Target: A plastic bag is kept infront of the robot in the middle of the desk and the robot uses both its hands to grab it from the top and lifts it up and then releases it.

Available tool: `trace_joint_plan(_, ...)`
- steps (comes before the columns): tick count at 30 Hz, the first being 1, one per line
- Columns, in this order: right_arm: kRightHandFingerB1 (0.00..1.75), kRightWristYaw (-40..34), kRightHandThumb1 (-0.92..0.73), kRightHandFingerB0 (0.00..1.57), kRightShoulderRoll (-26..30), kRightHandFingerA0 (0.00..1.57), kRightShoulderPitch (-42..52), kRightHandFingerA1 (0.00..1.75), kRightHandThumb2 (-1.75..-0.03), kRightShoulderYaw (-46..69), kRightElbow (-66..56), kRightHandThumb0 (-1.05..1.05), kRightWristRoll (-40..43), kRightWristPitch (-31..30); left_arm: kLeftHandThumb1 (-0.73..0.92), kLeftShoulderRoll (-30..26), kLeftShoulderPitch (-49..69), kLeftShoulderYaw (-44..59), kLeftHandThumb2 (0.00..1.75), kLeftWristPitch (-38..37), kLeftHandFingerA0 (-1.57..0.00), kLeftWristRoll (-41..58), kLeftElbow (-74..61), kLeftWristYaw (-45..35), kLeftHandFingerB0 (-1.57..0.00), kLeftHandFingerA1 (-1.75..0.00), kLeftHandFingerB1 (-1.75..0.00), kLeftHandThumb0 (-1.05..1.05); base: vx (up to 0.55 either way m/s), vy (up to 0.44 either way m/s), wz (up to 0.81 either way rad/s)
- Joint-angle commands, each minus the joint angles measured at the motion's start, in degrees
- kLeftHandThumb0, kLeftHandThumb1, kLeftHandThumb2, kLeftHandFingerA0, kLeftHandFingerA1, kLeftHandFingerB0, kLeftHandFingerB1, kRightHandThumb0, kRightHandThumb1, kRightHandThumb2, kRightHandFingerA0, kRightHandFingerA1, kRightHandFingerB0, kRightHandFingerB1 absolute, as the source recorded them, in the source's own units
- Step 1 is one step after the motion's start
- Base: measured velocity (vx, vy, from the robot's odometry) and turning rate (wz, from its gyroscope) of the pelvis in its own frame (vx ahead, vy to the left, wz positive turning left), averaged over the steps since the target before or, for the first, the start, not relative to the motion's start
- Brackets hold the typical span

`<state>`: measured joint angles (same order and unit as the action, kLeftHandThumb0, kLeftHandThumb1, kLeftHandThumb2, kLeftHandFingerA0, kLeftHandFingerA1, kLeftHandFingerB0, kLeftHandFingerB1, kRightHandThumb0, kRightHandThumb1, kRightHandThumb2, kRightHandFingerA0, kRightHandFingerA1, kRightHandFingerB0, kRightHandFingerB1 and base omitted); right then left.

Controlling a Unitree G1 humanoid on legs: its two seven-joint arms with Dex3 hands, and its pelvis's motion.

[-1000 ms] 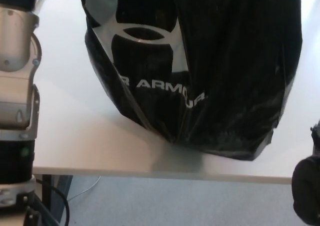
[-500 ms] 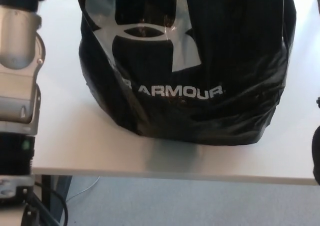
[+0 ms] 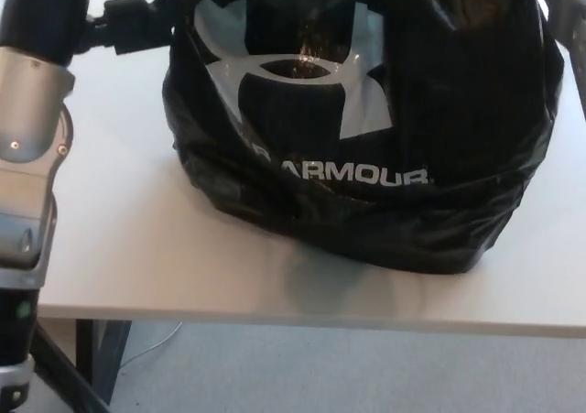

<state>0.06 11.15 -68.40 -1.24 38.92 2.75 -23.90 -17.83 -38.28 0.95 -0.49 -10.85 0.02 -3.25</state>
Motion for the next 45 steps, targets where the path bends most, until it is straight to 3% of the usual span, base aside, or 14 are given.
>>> trace_joint_plan(1,0.00,4.9,-0.51,0.00,3.9,0.04,12.9,0.39,-0.75,-4.6,-7.3,-0.65,-4.8,5.4,0.60,-7.4,5.2,-1.0,0.93,13.6,-0.27,1.1,-3.2,-12.0,-0.29,-0.50,-0.47,-0.66,0.00,0.000,0.00)
trace_joint_plan(8,0.00,5.0,-0.57,0.00,5.9,0.03,28.7,0.41,-0.79,-3.7,-15.8,-0.66,-3.3,12.5,0.76,-13.3,20.2,0.8,0.63,17.4,-0.63,9.3,-17.0,-21.1,-0.40,-0.59,-0.35,-0.56,0.00,0.000,0.00)
trace_joint_plan(10,0.00,5.6,-0.56,0.00,7.5,0.08,32.2,0.40,-0.79,-3.0,-18.3,-0.70,-3.3,10.9,0.61,-14.9,27.8,2.2,0.97,18.7,-0.36,10.8,-25.2,-22.1,-0.27,-0.55,-0.47,-0.61,0.00,0.000,0.00)
trace_joint_plan(12,0.00,5.5,-0.57,0.00,8.5,0.08,35.2,0.41,-0.80,-3.2,-20.1,-0.71,-4.1,11.2,0.75,-16.5,33.6,3.6,0.64,18.5,-0.35,11.1,-30.0,-23.3,-0.36,-0.36,-0.32,-0.61,0.00,0.000,0.00)
trace_joint_plan(13,0.00,5.9,-0.58,0.00,9.6,0.05,37.0,0.39,-0.81,-3.1,-21.4,-0.72,-4.6,11.6,0.67,-17.2,37.5,4.9,0.99,16.5,-0.27,10.7,-32.4,-23.6,-0.30,-0.49,-0.47,-0.72,0.00,0.000,0.00)
trace_joint_plan(17,0.00,7.5,-0.55,0.00,14.2,0.00,43.4,0.08,-0.83,-2.6,-27.3,-0.88,-5.9,13.1,0.80,-16.6,52.3,10.9,0.65,10.4,-0.33,12.6,-40.1,-24.7,-0.35,-0.34,-0.32,-0.60,0.00,0.000,0.00)
trace_joint_plan(18,0.08,8.7,-0.50,0.00,15.6,0.00,45.2,0.16,-0.82,-1.8,-28.7,-0.73,-5.4,14.1,0.67,-15.4,57.1,12.3,0.99,6.6,-0.28,13.2,-41.0,-25.0,-0.26,-0.49,-0.46,-0.70,0.00,0.000,0.00)
trace_joint_plan(20,0.22,9.2,-0.52,0.00,17.1,0.00,47.4,0.29,-0.87,-1.2,-29.7,-0.66,-5.5,15.8,0.79,-14.4,61.7,13.7,0.64,3.2,-0.33,14.4,-42.0,-25.8,-0.34,-0.35,-0.32,-0.59,0.00,0.000,0.00)
trace_joint_plan(30,0.20,11.1,-0.71,0.07,19.2,0.07,57.3,0.34,-0.67,5.7,-42.1,-0.52,-0.7,16.0,0.65,-11.9,74.5,14.5,0.97,-6.8,-0.32,16.1,-42.9,-26.6,-0.23,-0.53,-0.45,-0.63,0.00,0.000,0.00)
trace_joint_plan(32,0.48,10.0,-0.60,0.00,19.3,0.02,63.0,0.50,-1.09,7.5,-48.7,-0.33,-1.8,15.9,0.65,-10.9,77.9,13.5,1.02,-11.4,-0.34,14.9,-41.7,-26.1,-0.21,-0.55,-0.46,-0.60,0.00,0.000,0.00)
trace_joint_plan(35,0.39,9.2,-0.70,0.14,18.9,0.16,66.5,0.44,-0.77,7.9,-52.3,-0.57,-3.5,15.8,0.74,-10.5,79.7,12.2,0.69,-12.6,-0.38,14.4,-41.4,-25.9,-0.33,-0.41,-0.34,-0.65,0.00,0.000,0.00)
trace_joint_plan(37,0.51,9.1,-0.59,0.07,18.6,0.08,68.5,0.52,-1.09,8.2,-54.0,-0.30,-4.0,16.6,0.75,-9.9,80.2,10.8,0.66,-14.0,-0.39,14.6,-40.6,-25.9,-0.34,-0.42,-0.34,-0.62,0.00,0.000,0.00)
trace_joint_plan(38,0.37,9.3,-0.76,0.23,17.6,0.24,70.2,0.41,-0.62,8.3,-54.5,-0.48,-3.1,17.2,0.75,-9.5,81.1,9.9,0.65,-14.9,-0.39,14.2,-40.4,-25.7,-0.35,-0.41,-0.35,-0.57,0.00,0.000,0.00)
trace_joint_plan(45,0.40,8.7,-0.82,0.28,14.6,0.30,74.0,0.44,-0.64,8.8,-55.3,-0.57,-2.1,20.3,0.66,-9.2,83.2,8.9,1.02,-16.3,-0.34,13.2,-39.7,-25.6,-0.23,-0.56,-0.47,-0.61,0.00,0.000,0.00)
